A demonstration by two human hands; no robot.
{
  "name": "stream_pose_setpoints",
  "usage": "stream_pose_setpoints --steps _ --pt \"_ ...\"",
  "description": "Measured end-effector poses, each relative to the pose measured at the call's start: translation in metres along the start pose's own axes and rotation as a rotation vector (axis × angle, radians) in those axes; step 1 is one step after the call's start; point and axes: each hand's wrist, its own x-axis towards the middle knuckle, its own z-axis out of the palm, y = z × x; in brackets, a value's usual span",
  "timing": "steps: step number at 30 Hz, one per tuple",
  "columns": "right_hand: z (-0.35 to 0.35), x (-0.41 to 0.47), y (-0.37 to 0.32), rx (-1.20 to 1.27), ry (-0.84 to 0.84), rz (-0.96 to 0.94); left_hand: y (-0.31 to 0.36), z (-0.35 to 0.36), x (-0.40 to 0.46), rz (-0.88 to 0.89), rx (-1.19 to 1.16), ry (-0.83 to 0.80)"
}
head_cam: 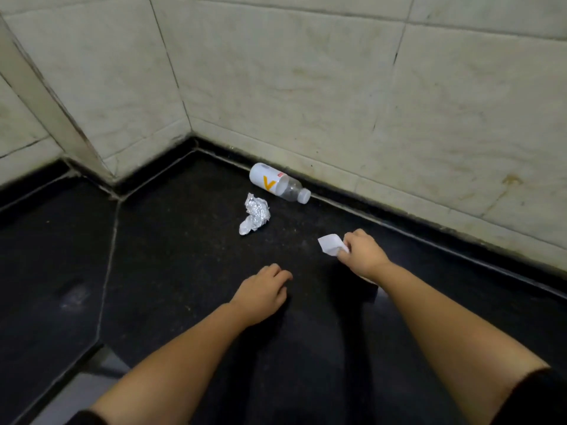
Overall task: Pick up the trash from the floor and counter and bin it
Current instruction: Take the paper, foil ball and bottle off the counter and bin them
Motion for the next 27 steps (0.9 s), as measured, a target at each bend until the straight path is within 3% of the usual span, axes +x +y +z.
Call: stream_pose_setpoints --steps 4,10,14,18,27 --pt "-0.005 0.063 -0.034 0.042 0.140 0.019 -0.065 -0.030 0.062 0.036 0.084 0.142" --pt "0.006 0.151 -0.080 -0.074 0.070 0.134 -0.126 -0.041 0.139 -0.132 0.175 0.017" --pt "0.028 0.185 -0.097 -0.051 0.102 0.225 -0.142 -0.030 0.153 -0.114 0.155 -0.036" --pt "0.041 0.184 -0.099 -0.008 0.144 0.233 -0.147 -0.029 0.150 -0.128 0.104 0.025" --pt "0.018 0.125 -0.107 -0.103 0.081 0.148 -0.150 -0.046 0.098 -0.179 -0.065 -0.039"
